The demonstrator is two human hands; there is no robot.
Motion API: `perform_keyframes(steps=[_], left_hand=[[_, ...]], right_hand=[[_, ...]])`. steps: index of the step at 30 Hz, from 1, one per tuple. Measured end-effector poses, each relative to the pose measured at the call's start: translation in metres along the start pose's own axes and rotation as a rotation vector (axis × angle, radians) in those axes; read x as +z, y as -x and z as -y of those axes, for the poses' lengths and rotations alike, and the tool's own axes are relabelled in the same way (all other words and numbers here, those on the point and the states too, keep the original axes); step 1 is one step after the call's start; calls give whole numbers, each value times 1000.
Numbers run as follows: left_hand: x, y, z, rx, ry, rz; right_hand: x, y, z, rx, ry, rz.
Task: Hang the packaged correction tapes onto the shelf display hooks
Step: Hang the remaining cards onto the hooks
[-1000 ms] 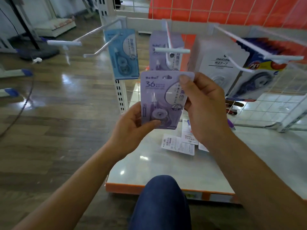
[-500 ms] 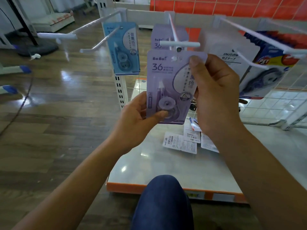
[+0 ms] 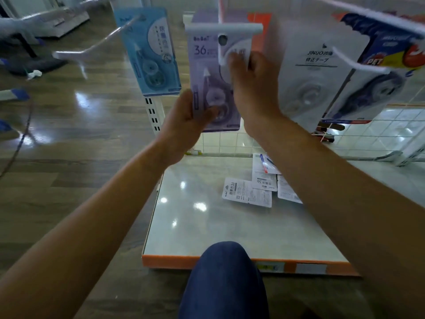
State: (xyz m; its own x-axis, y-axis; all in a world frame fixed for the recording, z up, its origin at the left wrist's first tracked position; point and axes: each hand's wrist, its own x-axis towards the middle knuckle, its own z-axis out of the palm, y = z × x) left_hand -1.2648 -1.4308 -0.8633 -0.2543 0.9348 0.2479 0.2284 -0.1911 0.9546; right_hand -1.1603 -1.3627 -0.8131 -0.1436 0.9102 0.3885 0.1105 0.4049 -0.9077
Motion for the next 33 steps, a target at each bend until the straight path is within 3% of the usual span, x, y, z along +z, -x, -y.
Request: perform_keyframes(steps=[5,12,14,17,20,23,29,33], left_hand=[[2,-15,9,-13,-14,-34],[24,1,68,-283,-103,-189],[38,9,94,-419,-252,-112],[66,22,127,-518,-564,150],[99,28,159,-412,-917,440],[127,25,191,-298,-1118,592],[149,27,235,-417,-1184,648],[141,41,239,-213,-1279,511]], right_hand=[[7,-5,-14,-26,5,2],[-16,45,-90,136,257,259],[-31,59,-129,253,404,381],[-55,76,-183,443,602,560],[-78,92,-219,566,726,678],[-90,101,-242,534,800,754],[-91,107,-263,447,886,938],[-92,113,-269,426,977,999]])
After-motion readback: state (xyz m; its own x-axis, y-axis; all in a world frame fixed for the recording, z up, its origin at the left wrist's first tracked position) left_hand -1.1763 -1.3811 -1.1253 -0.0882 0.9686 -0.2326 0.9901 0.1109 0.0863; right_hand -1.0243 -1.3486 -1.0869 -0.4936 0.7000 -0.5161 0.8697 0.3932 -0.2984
